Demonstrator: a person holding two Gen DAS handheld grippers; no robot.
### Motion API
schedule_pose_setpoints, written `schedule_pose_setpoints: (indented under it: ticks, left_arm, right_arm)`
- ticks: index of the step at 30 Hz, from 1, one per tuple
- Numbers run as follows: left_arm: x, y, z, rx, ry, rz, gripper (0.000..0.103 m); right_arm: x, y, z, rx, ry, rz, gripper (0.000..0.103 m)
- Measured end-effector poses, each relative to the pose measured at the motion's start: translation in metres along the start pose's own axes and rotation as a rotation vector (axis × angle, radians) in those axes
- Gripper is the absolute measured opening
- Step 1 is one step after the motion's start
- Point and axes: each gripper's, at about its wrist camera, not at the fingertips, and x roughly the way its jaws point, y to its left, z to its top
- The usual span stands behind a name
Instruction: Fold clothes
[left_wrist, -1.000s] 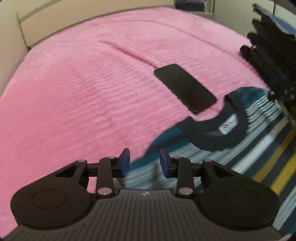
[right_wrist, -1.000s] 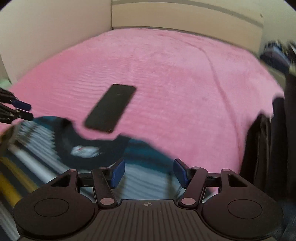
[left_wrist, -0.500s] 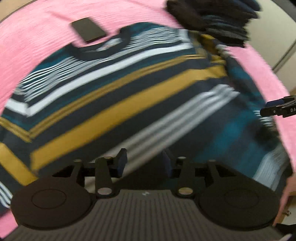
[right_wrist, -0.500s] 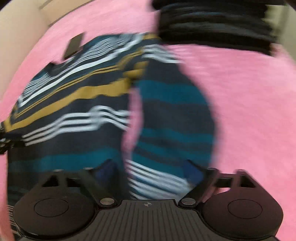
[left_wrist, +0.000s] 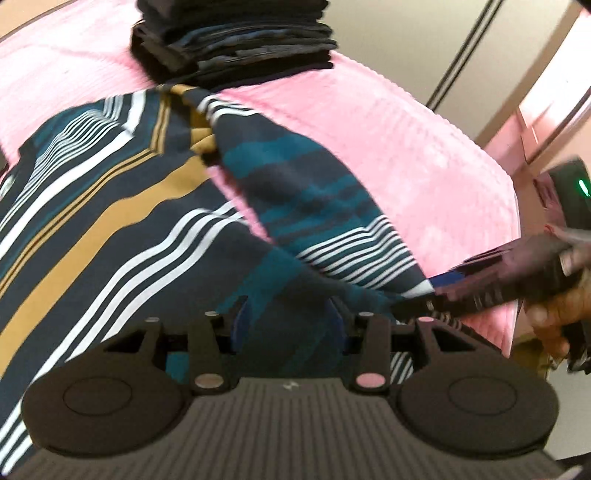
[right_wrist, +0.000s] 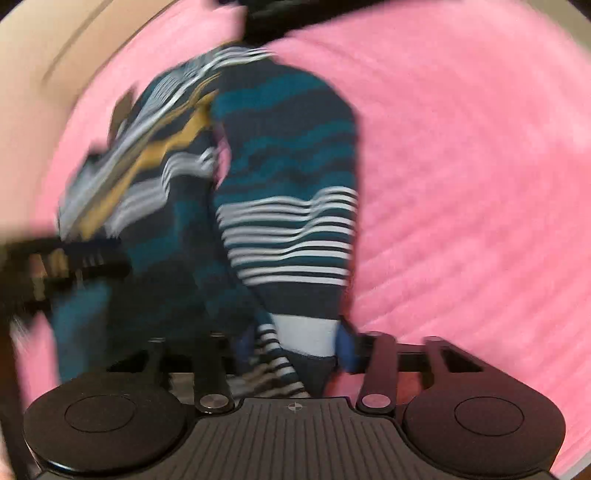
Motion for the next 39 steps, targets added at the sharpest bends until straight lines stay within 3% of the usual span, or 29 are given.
schedule_pose_setpoints:
  ticks: [2,8,9,10,11,13,15,17,21,23,25,26,28,29,32,37,39]
  left_arm:
    - [-0.002,-0.004,0.003,0.009,0.010,0.001,0.039]
    - [-0.007,-0.013,0.017,0.052,0.015,0.009,0.039]
    - [-0.007,-0.014,0.019,0.055,0.015,0.011,0.039]
    - [-0.006,-0.015,0.021,0.057,0.015,0.013,0.039]
    - [-0.005,-0.016,0.023,0.059,0.015,0.014,0.039]
    - [-0.003,-0.017,0.026,0.066,0.015,0.018,0.039]
    - [-0.002,-0.017,0.026,0.071,0.016,0.020,0.040]
    - [0.000,-0.018,0.025,0.069,0.023,0.022,0.040]
    - [0.004,-0.017,0.019,0.068,0.044,0.026,0.041]
    - [0.005,-0.016,0.016,0.070,0.052,0.031,0.042]
    - [0.006,-0.015,0.014,0.071,0.059,0.040,0.042]
    - [0.007,-0.014,0.013,0.072,0.063,0.044,0.042]
    - [0.006,-0.013,0.012,0.074,0.069,0.049,0.042]
    - [0.006,-0.013,0.011,0.075,0.073,0.052,0.042]
    - [0.001,-0.012,0.013,0.077,0.074,0.059,0.042]
    - [-0.015,-0.007,0.018,0.053,0.045,0.073,0.042]
    - [-0.020,-0.003,0.018,0.037,0.037,0.089,0.042]
  right_arm:
    - [-0.006,-0.017,0.007,0.140,-0.003,0.091,0.009]
    - [-0.097,-0.084,0.041,0.486,-0.258,0.220,0.008]
    - [-0.107,-0.094,0.046,0.499,-0.301,0.154,0.009]
    - [-0.116,-0.101,0.052,0.483,-0.338,0.067,0.016]
    - [-0.122,-0.103,0.057,0.443,-0.356,-0.031,0.043]
    - [-0.128,-0.101,0.065,0.341,-0.371,-0.174,0.084]
    - [-0.125,-0.086,0.066,0.172,-0.371,-0.225,0.084]
    - [-0.110,-0.060,0.060,-0.044,-0.327,-0.293,0.084]
    - [-0.060,-0.011,0.036,-0.440,-0.222,-0.339,0.084]
    - [-0.028,-0.008,0.029,-0.560,-0.164,-0.357,0.084]
    - [-0.005,-0.020,0.025,-0.580,-0.126,-0.386,0.084]
    - [0.003,-0.027,0.025,-0.572,-0.111,-0.397,0.064]
    - [0.003,-0.040,0.030,-0.520,-0.092,-0.374,0.038]
    - [-0.001,-0.043,0.035,-0.504,-0.088,-0.370,0.006]
    - [-0.041,-0.050,0.063,-0.350,-0.087,-0.300,0.004]
    - [-0.147,-0.084,0.127,0.048,-0.277,-0.167,0.005]
    - [-0.171,-0.097,0.158,0.114,-0.365,-0.181,0.005]
